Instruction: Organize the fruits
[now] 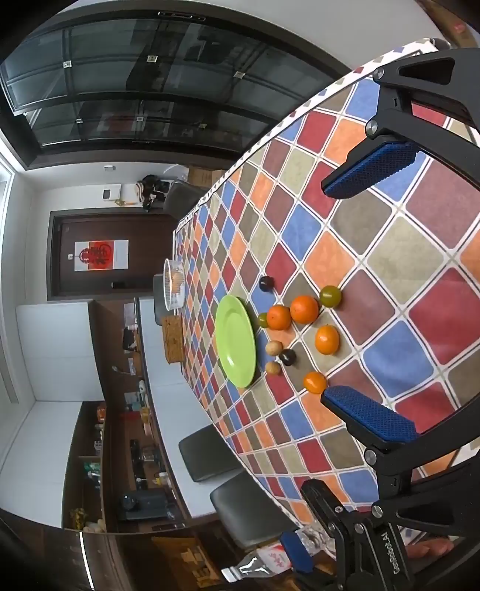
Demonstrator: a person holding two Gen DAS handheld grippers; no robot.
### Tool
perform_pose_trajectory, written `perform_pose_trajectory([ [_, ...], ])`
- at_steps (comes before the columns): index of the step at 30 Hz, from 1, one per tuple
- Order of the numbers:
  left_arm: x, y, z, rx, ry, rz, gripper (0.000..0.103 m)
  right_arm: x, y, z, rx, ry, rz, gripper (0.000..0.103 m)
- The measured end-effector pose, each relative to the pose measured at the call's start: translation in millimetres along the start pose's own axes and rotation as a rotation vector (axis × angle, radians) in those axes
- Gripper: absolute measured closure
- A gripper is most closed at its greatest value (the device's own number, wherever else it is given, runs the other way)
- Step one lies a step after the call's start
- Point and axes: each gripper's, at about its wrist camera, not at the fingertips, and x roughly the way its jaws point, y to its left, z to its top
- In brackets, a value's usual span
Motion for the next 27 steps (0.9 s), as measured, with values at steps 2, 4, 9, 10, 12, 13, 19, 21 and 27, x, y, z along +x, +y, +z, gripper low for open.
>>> perform_pose_trajectory([
  [2, -0.1, -0.5, 0.2, 0.000, 0.000, 0.000, 0.000, 0.2, -0.1, 0.1, 0.000, 0.000, -0.001, 0.001],
  [4, 0.0, -0.8, 0.2, 0.002, 0.001, -0.004, 0.000, 0.5, 0.0, -0.2, 0.000, 0.000, 0.000, 0.001],
  [9, -0.5, -2.0, 0.3, 0.004, -0.001, -0.005, 0.000, 0.4, 0.4, -0.3, -0.001, -0.001, -0.001, 0.001],
  [10, -0.6, -2.3, 0.4, 0.003, -0.001, -0.004, 0.000, 0.5, 0.4, -0.2, -0.002, -0.001, -0.001, 0.001],
  [12, -0.6, -2.2, 0.5, 0.004, -0.001, -0.006, 0.000, 0.3, 0.4, -0.1, -0.002, -0.001, 0.000, 0.001],
  [13, -0.5, -1.8, 0.5, 0.004, 0.000, -0.006, 0.000, 0.3, 0.3, -0.1, -0.002, -0.001, 0.000, 0.001],
  [19, -0.7, -1.2, 0.1, 0.003, -0.001, -0.006, 0.000, 0.4, 0.4, -0.2, -0.001, -0.002, -0.001, 0.001],
  [21, -1.0, -1.6, 0.2, 0.004, -0.002, -0.007, 0.000, 0.4, 0.4, -0.2, -0.002, -0.001, -0.001, 0.001],
  [27, -3.2, -1.0, 1.5, 0.004, -0.005, -0.008, 0.000, 0.7, -0.1, -0.7, -0.002, -0.001, 0.000, 0.001],
])
